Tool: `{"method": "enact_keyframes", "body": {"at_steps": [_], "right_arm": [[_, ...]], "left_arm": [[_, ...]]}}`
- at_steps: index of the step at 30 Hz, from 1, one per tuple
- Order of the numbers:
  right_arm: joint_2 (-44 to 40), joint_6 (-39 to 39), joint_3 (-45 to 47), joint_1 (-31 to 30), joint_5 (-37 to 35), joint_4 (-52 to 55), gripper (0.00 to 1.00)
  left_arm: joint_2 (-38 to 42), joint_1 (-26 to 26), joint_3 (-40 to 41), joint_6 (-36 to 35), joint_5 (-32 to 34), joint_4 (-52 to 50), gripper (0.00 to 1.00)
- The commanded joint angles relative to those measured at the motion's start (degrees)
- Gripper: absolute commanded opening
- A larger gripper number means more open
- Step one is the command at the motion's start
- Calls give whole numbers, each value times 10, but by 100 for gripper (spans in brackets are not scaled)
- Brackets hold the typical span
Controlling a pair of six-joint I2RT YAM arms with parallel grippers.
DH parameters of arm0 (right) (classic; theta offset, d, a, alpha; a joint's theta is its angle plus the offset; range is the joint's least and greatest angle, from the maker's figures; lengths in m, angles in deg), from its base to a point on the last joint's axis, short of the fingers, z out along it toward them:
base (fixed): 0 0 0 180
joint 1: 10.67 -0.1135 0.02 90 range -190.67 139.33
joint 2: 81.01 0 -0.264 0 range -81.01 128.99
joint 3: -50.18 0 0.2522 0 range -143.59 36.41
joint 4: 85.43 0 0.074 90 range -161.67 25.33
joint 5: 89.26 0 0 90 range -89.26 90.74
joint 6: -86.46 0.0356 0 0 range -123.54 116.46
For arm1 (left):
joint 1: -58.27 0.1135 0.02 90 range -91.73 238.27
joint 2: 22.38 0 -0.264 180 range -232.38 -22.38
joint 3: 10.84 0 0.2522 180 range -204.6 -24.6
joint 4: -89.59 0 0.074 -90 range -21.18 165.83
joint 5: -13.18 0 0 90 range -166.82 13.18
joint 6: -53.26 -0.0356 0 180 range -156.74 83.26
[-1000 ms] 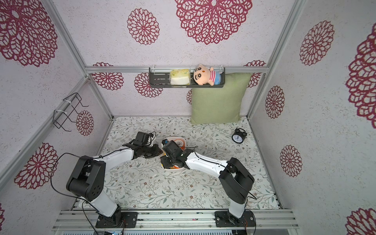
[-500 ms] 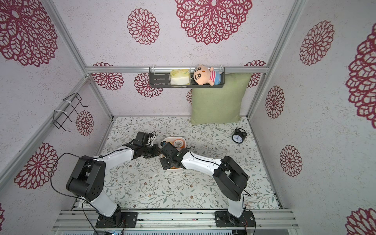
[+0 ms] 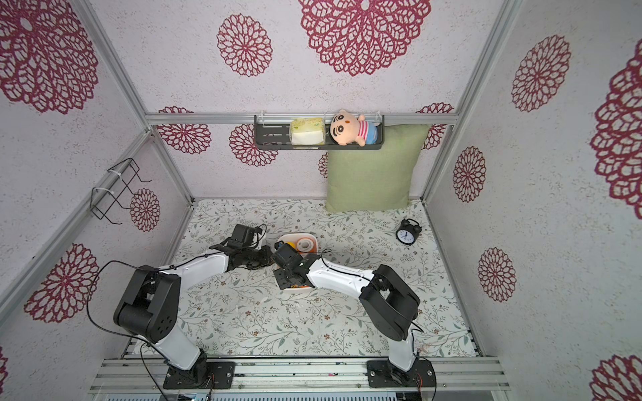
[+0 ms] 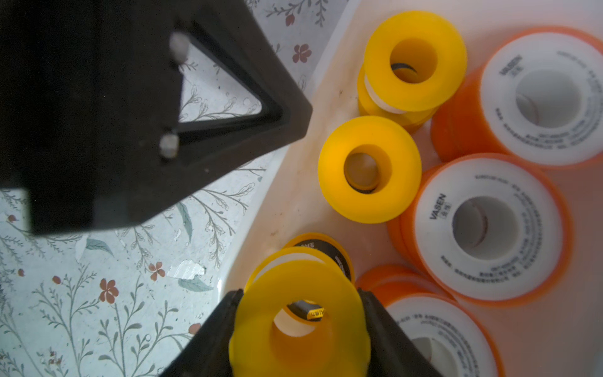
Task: Put the sealing tape into the storage box
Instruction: Place the sealing tape in the storage box.
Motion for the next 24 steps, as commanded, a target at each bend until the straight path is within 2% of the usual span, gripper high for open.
{"method": "enact_keyframes", "body": {"at_steps": [1, 18, 24], "right_arm": [[0, -3, -17, -3, -17, 9, 58], [16, -1, -28, -4, -33, 11, 59], [21, 2, -32, -3, -39, 17, 63]], "left_arm": [[-10, -5, -11, -10, -5, 1, 14], [-14, -6, -13, -12, -10, 0, 15], [-16, -6, -13, -12, -11, 0, 15]]}}
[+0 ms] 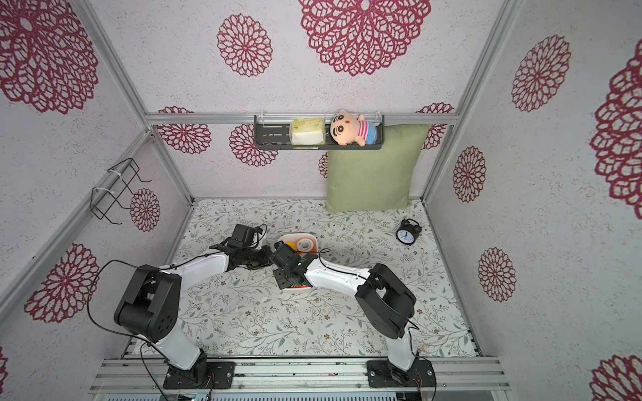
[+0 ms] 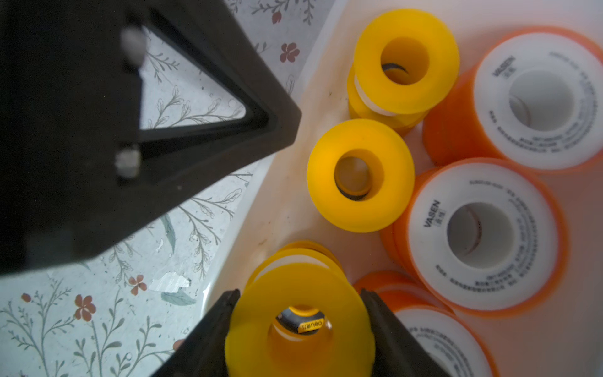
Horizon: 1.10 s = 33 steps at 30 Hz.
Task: Put the sealing tape into the storage box
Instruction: Place the sealing tape in the storage box.
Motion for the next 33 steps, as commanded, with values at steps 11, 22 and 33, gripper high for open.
{"method": "enact_keyframes", "body": {"at_steps": [11, 22, 33], "right_arm": [[2, 3, -25, -2, -19, 11, 70], [-48, 11, 9, 4, 7, -44, 71], [-210, 43, 202, 73, 15, -256, 75]], "left_arm": [[-14, -6, -9, -9, -11, 3, 15], [-6, -7, -11, -8, -15, 2, 17], [94, -7, -18, -22, 38, -34, 48]]}}
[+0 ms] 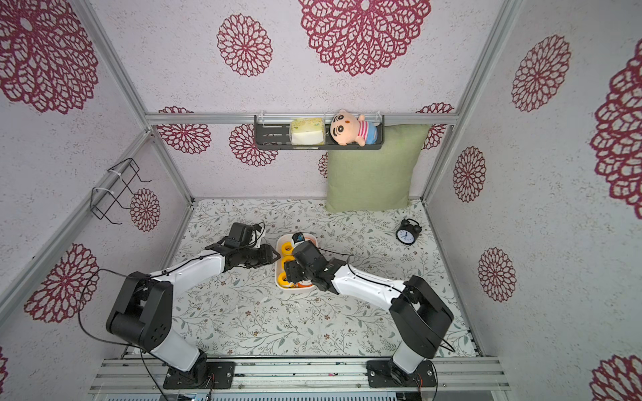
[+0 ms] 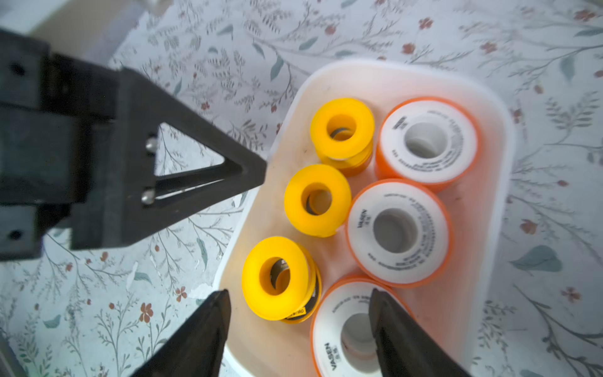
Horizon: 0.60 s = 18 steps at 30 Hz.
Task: Put the sealing tape into the storage box
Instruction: Place the sealing tape in the storage box, then reset both arms
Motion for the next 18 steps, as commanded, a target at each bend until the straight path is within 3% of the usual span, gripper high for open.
{"method": "enact_keyframes", "body": {"at_steps": [1, 9, 18], "right_arm": [[-56, 17, 43, 25, -29, -89, 76], [-151, -18, 155, 85, -176, -147, 82], [-250, -76, 268, 178, -288, -213, 96]], "left_arm": [[56, -3, -16, -18, 58, -17, 50], [137, 1, 6, -79, 270, -23, 57], [211, 13, 76, -166, 528, 68, 84]]}}
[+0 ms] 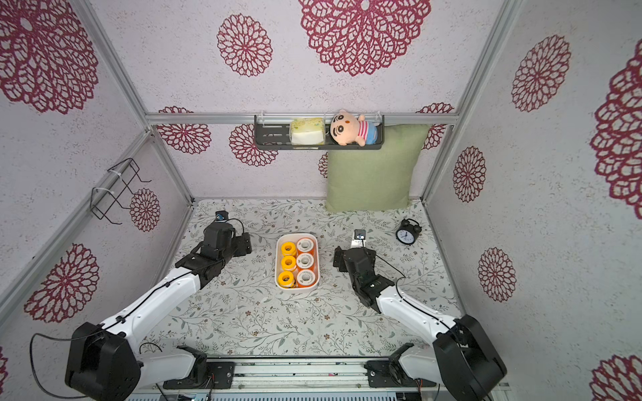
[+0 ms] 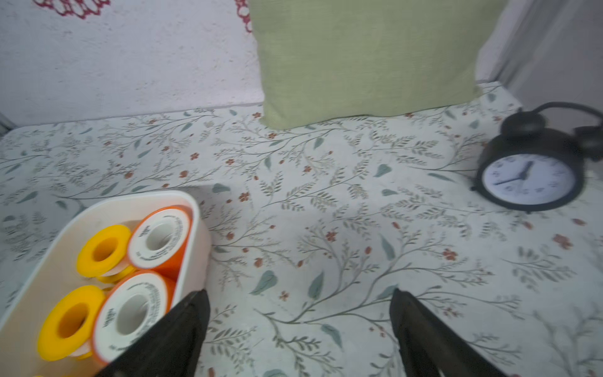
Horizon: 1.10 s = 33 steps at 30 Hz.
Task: Put the sealing tape into the storage box
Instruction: Reset both arms
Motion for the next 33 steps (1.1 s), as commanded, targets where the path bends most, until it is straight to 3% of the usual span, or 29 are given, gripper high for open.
{"method": "enact_keyframes", "body": {"at_steps": [1, 8, 11, 13, 20, 26, 33], "right_arm": [[-40, -37, 30, 28, -72, -59, 97], [-59, -59, 88, 81, -118, -122, 99], [-57, -69, 106, 104, -132, -147, 99], [-57, -79, 123, 124, -137, -178, 99], [-30, -125, 181, 184, -129, -316, 99], [27, -163, 212, 207, -101, -430, 99], [79, -201, 244, 253, 30, -552, 99]], "left_arm": [[25, 10, 31, -56, 136, 67, 86], [33, 34, 71, -105, 211, 150, 88], [31, 50, 94, -122, 226, 194, 99], [30, 66, 110, -129, 217, 223, 97], [3, 144, 148, -135, 122, 298, 97], [-23, 225, 167, -121, -5, 330, 98], [-35, 281, 209, -126, -134, 424, 98]]}}
